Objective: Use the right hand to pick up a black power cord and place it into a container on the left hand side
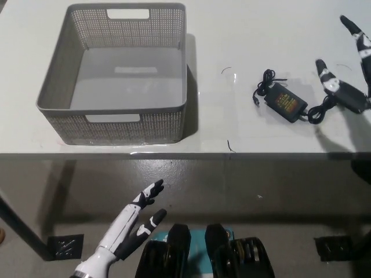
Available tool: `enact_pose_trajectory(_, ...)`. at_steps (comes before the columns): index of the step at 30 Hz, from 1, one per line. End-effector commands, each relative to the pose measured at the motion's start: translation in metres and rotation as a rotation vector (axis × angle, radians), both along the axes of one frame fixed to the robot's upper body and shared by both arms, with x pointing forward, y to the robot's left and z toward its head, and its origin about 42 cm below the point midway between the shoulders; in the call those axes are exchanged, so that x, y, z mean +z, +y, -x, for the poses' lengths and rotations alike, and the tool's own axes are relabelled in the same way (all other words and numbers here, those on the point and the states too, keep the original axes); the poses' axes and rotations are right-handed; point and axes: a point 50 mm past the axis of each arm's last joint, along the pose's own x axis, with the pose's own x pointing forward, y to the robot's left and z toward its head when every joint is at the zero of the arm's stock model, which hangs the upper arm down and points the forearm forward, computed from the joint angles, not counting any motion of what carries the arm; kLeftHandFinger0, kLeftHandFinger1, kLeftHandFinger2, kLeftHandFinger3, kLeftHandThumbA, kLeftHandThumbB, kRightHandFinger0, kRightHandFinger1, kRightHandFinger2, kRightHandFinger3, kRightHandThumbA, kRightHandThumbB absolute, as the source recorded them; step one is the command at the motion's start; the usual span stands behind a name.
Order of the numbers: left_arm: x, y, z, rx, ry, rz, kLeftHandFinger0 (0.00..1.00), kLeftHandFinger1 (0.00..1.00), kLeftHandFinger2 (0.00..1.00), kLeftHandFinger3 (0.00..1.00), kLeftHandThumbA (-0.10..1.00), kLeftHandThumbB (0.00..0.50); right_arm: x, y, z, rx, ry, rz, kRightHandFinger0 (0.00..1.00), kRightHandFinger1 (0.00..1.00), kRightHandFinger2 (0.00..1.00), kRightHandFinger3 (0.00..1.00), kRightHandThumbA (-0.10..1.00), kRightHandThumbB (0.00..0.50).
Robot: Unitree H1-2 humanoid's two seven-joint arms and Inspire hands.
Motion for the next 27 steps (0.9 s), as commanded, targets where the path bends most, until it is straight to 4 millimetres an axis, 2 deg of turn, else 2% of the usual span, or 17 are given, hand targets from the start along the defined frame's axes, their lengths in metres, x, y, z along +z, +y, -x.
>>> enact_pose_trajectory(1, 0.006, -0.002, 0.011, -0.019, -0.043, -0.008, 1.0, 1.0, 1.0, 1.0, 0.97, 0.119, 0.031, -0.002, -0.024, -0.055, -0.048, 0.168, 1.0, 1.0, 1.0, 1.0, 0.51, 0.5)
enact_pose_trajectory(7, 0.006, -0.002, 0.013, -0.018, -0.034, -0.003, 1.0, 1.0, 1.0, 1.0, 0.99, 0.16, 0.039, -0.001, -0.054, -0.061, 0.061, 0.276, 1.0, 1.0, 1.0, 1.0, 0.53, 0.5)
enact_pose_trajectory(11, 0.006, -0.002, 0.012, -0.021, -0.032, -0.001, 1.0, 1.0, 1.0, 1.0, 0.99, 0.155, 0.046, 0.001, -0.07, -0.056, 0.181, 0.328, 1.0, 1.0, 1.0, 1.0, 0.56, 0.5)
enact_pose_trajectory(15, 0.005, -0.002, 0.012, -0.023, -0.029, -0.002, 1.0, 1.0, 1.0, 1.0, 0.99, 0.155, 0.05, 0.001, -0.084, -0.063, 0.292, 0.388, 1.0, 1.0, 1.0, 1.0, 0.65, 0.5)
enact_pose_trajectory(22, 0.009, -0.001, 0.009, -0.025, -0.04, -0.006, 1.0, 1.0, 1.0, 1.0, 0.99, 0.142, 0.057, 0.003, -0.097, -0.054, 0.42, 0.413, 1.0, 1.0, 1.0, 1.0, 0.7, 0.5)
enact_pose_trajectory(27, 0.009, -0.001, 0.007, -0.027, -0.043, -0.011, 1.0, 1.0, 1.0, 1.0, 1.0, 0.157, 0.054, 0.0, -0.102, -0.035, 0.493, 0.397, 1.0, 1.0, 1.0, 1.0, 0.77, 0.5)
